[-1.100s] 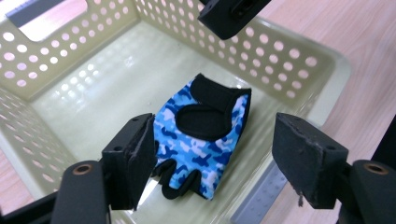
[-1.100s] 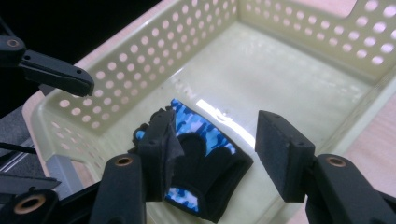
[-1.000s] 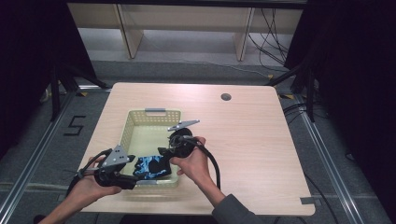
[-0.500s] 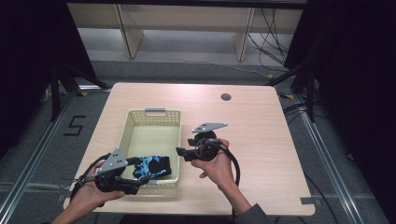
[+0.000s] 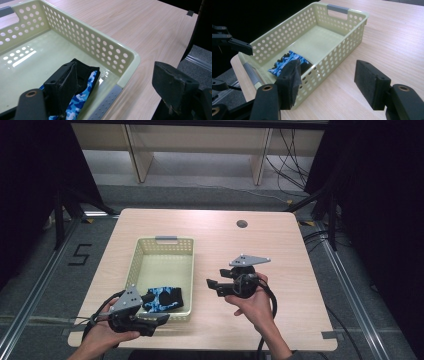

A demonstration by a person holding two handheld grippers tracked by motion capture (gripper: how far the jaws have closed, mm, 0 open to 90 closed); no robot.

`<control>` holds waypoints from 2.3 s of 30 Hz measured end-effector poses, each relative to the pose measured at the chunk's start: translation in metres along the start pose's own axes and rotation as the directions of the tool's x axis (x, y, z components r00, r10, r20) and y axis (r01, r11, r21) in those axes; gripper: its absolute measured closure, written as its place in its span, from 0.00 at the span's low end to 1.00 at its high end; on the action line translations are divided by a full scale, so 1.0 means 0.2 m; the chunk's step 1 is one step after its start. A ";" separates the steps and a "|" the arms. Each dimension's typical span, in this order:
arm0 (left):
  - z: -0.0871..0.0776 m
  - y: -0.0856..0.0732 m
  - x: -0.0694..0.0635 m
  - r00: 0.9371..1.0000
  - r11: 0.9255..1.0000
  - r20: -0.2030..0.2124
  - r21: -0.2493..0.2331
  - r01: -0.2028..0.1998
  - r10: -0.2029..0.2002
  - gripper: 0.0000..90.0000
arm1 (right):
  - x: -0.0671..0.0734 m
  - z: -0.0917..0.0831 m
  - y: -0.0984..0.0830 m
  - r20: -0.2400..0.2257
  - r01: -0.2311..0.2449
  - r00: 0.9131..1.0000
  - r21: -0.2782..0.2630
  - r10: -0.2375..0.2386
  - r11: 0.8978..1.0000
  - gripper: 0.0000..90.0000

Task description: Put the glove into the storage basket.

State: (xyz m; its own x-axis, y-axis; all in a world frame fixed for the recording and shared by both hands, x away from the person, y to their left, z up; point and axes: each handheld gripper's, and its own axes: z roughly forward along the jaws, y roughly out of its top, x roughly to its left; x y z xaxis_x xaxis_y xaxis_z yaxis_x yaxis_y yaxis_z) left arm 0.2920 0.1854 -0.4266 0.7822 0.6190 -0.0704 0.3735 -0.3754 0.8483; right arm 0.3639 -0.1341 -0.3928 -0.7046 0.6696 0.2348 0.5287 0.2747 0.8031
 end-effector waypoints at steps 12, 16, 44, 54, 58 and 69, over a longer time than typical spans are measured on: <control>0.03 0.00 -0.04 1.000 1.000 0.023 -0.014 0.004 -0.003 0.22 | -0.05 -0.09 -0.09 0.040 -0.009 0.999 -0.009 0.009 1.000 0.41; 0.03 -0.01 -0.05 0.999 1.000 0.036 -0.018 -0.016 0.016 0.21 | -0.06 -0.11 -0.12 0.039 0.005 0.999 -0.024 -0.004 1.000 0.40; 0.08 -0.03 -0.17 0.995 1.000 0.104 -0.026 0.000 0.003 0.21 | -0.06 -0.19 -0.32 0.040 0.054 0.998 -0.050 -0.052 0.997 0.25; 0.08 -0.06 -0.22 0.992 1.000 0.123 -0.011 -0.026 0.027 0.21 | -0.04 -0.18 -0.38 0.039 0.029 0.999 -0.017 -0.029 0.999 0.23; 0.09 -0.09 -0.23 0.992 1.000 0.128 0.004 -0.019 0.018 0.21 | -0.03 -0.19 -0.39 0.060 0.009 0.998 -0.017 -0.008 1.000 0.18; 0.11 -0.14 -0.24 0.990 0.999 0.139 0.027 -0.022 0.018 0.21 | -0.01 -0.19 -0.45 0.037 0.001 0.999 0.001 -0.001 1.000 0.18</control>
State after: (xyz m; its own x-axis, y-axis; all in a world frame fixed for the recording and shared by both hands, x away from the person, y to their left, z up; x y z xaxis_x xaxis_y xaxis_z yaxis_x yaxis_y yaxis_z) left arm 0.2550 0.1517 -0.4581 0.8506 0.5102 -0.1274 0.3693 -0.4072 0.8353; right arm 0.2999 -0.1862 -0.4444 -0.6874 0.6943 0.2132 0.5281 0.2763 0.8030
